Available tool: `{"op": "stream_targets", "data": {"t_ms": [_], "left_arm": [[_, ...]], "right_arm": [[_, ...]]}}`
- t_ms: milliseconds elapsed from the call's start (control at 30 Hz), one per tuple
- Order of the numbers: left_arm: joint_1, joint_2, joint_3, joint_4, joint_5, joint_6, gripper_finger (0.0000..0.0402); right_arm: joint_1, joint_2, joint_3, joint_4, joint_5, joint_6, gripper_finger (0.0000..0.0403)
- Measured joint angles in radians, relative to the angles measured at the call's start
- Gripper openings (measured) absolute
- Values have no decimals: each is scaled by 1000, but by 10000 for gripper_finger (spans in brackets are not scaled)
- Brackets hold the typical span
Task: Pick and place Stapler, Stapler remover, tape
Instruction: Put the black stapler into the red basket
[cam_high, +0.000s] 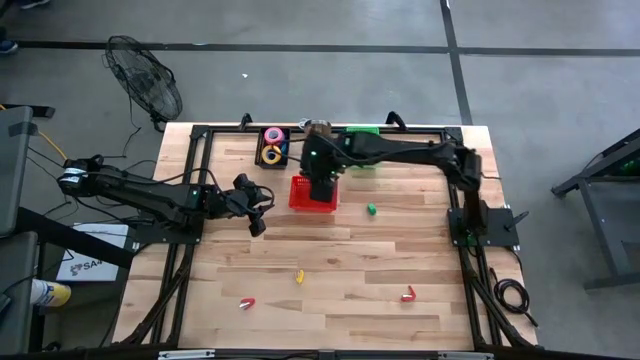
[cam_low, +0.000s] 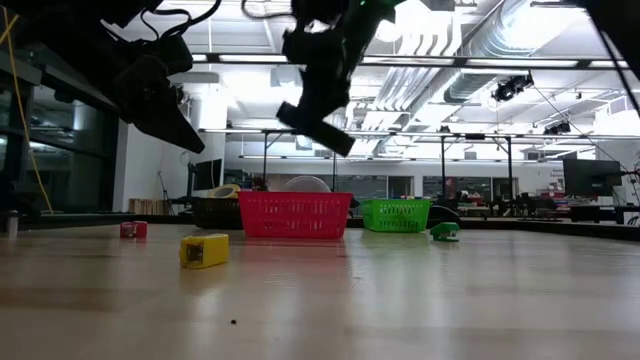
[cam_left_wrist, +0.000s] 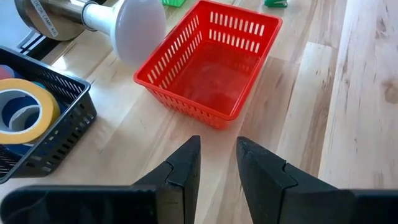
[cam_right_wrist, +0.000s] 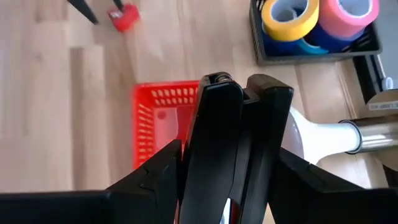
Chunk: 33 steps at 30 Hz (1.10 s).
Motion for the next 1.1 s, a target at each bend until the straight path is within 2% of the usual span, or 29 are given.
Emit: {"op": "stream_targets", "data": {"t_ms": [200,433,867,1100], "left_arm": [[0,0,0,-5,0,0,102],[0,0,0,-5,0,0,102],[0,0,0,-4,0,0,102],[0,0,0,-4,0,0,102]], "right_arm": [[-22,118,111,-93,-6,-55,175],[-24,186,120,-96,-15,-96,175],[-23,218,119,-86,-19,-122,182],[-21,239,117,-54,-53,-122,182]]}}
